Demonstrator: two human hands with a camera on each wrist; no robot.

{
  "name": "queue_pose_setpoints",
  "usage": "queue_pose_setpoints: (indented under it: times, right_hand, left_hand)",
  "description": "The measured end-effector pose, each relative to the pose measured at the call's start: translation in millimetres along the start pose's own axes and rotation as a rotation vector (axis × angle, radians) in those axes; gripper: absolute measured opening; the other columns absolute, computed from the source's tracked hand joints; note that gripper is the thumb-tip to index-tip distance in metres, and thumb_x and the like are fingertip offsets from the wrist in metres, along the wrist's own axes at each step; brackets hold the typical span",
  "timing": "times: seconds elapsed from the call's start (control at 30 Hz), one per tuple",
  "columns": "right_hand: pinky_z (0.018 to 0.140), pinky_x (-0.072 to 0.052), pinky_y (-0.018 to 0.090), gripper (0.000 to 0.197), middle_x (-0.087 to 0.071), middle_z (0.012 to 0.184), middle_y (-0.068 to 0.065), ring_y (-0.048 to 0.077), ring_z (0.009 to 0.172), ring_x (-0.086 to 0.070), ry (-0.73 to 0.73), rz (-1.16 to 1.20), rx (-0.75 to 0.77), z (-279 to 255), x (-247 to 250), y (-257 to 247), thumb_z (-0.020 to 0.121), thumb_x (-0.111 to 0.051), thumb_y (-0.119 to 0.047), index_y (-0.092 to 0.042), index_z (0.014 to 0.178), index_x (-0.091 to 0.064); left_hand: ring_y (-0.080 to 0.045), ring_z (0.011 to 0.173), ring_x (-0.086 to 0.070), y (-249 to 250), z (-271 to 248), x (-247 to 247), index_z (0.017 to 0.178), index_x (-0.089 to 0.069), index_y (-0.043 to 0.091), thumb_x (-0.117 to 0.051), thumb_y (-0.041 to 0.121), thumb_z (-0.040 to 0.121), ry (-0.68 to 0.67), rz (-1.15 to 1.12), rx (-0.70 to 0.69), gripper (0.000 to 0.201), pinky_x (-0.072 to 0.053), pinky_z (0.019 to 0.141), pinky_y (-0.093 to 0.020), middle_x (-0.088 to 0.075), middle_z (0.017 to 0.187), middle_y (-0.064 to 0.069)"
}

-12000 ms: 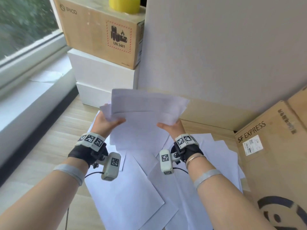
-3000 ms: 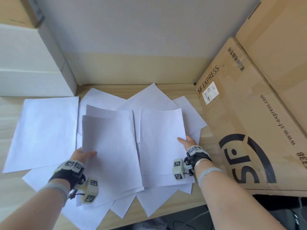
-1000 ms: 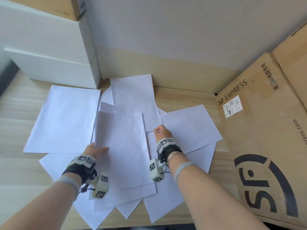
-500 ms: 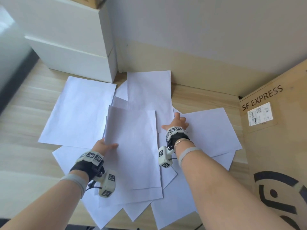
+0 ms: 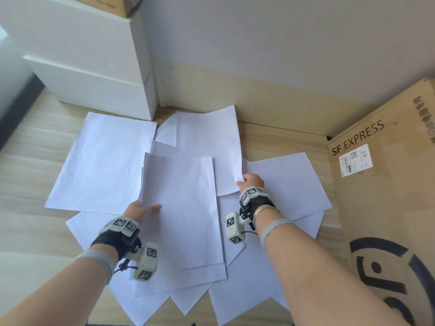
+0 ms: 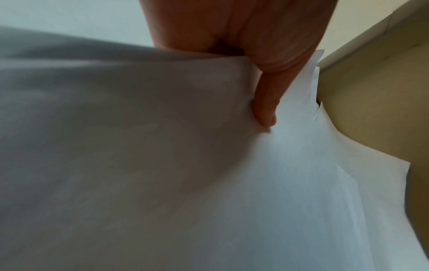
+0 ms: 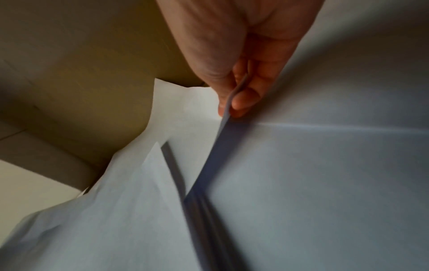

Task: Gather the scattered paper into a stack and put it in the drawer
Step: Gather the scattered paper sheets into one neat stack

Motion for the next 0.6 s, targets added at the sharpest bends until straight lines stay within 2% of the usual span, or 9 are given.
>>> queue_pose_setpoints:
  times: [0.07,0.13,0.2,0.23,0.3,0.37,0.43,0.5,0.6]
  right_hand:
    - [0.064,-0.033,0.022,0.022,-0.048,0.076,0.009,0.018,0.072,-0.041,-0.008,-0.025,0.005,-5,6,14,0.084,-0.056,-0.009,0.008,0.097,-0.062]
    - [0.063,-0.030,0.022,0.016,-0.045,0.075,0.009,0.018,0.071,-0.038,-0.033,-0.065,0.005,-13,11,27,0.084,-0.057,-0.010,0.004,0.087,-0.063]
    - [0.063,-0.026,0.022,0.014,-0.039,0.074,0.009,0.018,0.071,-0.033,-0.054,-0.114,-0.016,-21,13,43,0.082,-0.058,-0.012,-0.004,0.072,-0.053]
    - [0.063,-0.025,0.023,0.016,-0.038,0.074,0.009,0.018,0.071,-0.032,-0.072,-0.141,-0.018,-24,11,49,0.082,-0.059,-0.013,-0.007,0.071,-0.049]
    - [0.064,-0.028,0.022,0.019,-0.043,0.073,0.013,0.016,0.071,-0.037,-0.123,-0.178,-0.019,-32,5,58,0.082,-0.061,-0.016,-0.001,0.074,-0.052]
    - [0.065,-0.040,0.024,0.023,-0.057,0.079,0.019,0.016,0.073,-0.046,-0.203,-0.161,-0.001,-41,-4,61,0.082,-0.063,-0.016,0.006,0.089,-0.061]
    - [0.072,-0.050,0.029,0.022,-0.061,0.083,0.009,0.016,0.077,-0.054,-0.279,-0.157,0.030,-53,-13,56,0.084,-0.064,-0.016,0.003,0.097,-0.065]
    - [0.070,-0.044,0.024,0.012,-0.057,0.077,0.002,0.017,0.078,-0.052,-0.315,-0.218,0.077,-65,-21,44,0.086,-0.062,-0.016,-0.005,0.089,-0.065]
    - [0.065,-0.035,0.023,0.026,-0.048,0.069,0.003,0.017,0.079,-0.045,-0.384,-0.300,0.083,-80,-35,27,0.092,-0.052,-0.023,0.001,0.086,-0.060]
  left_hand:
    - [-0.025,0.067,-0.055,-1,0,0,0.097,-0.054,0.005,-0.063,0.008,0.086,-0.009,-0.021,0.004,0.014,-0.045,0.070,-0.035,-0.058,0.076,-0.012]
    - [-0.028,0.070,-0.056,-2,-1,1,0.094,-0.055,0.007,-0.062,0.009,0.086,-0.016,-0.032,0.007,0.010,-0.048,0.071,-0.035,-0.058,0.078,-0.014]
    - [-0.032,0.079,-0.057,-3,-1,1,0.098,-0.057,0.006,-0.063,0.012,0.085,-0.022,-0.037,0.015,0.015,-0.049,0.080,-0.042,-0.060,0.084,-0.017]
    - [-0.034,0.083,-0.057,-2,-2,1,0.101,-0.057,0.006,-0.064,0.013,0.084,-0.025,-0.035,0.016,0.019,-0.048,0.085,-0.045,-0.061,0.088,-0.018]
    - [-0.034,0.088,-0.057,1,-3,1,0.105,-0.057,0.006,-0.066,0.014,0.083,-0.028,-0.036,0.004,0.025,-0.047,0.090,-0.047,-0.061,0.096,-0.020]
    - [-0.032,0.086,-0.058,3,-3,0,0.107,-0.055,0.006,-0.067,0.014,0.082,-0.032,-0.015,-0.005,0.028,-0.047,0.088,-0.043,-0.061,0.096,-0.019]
    - [-0.027,0.076,-0.057,6,-3,-3,0.105,-0.052,0.007,-0.067,0.013,0.083,-0.033,0.016,-0.021,0.028,-0.043,0.081,-0.037,-0.061,0.086,-0.014]
    - [-0.027,0.080,-0.055,9,-6,-7,0.104,-0.051,0.008,-0.067,0.013,0.083,-0.031,0.054,-0.029,0.027,-0.041,0.079,-0.034,-0.059,0.090,-0.014]
    - [-0.031,0.091,-0.057,12,-10,-12,0.108,-0.056,0.003,-0.070,0.016,0.080,-0.045,0.083,-0.036,0.033,-0.046,0.087,-0.039,-0.062,0.104,-0.019]
Point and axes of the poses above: each hand's wrist, its own z-axis towards the middle knuckle, its own x-axis out of the back of the hand, y = z × x, the point moved 6 cm from there along z, towards the middle knuckle
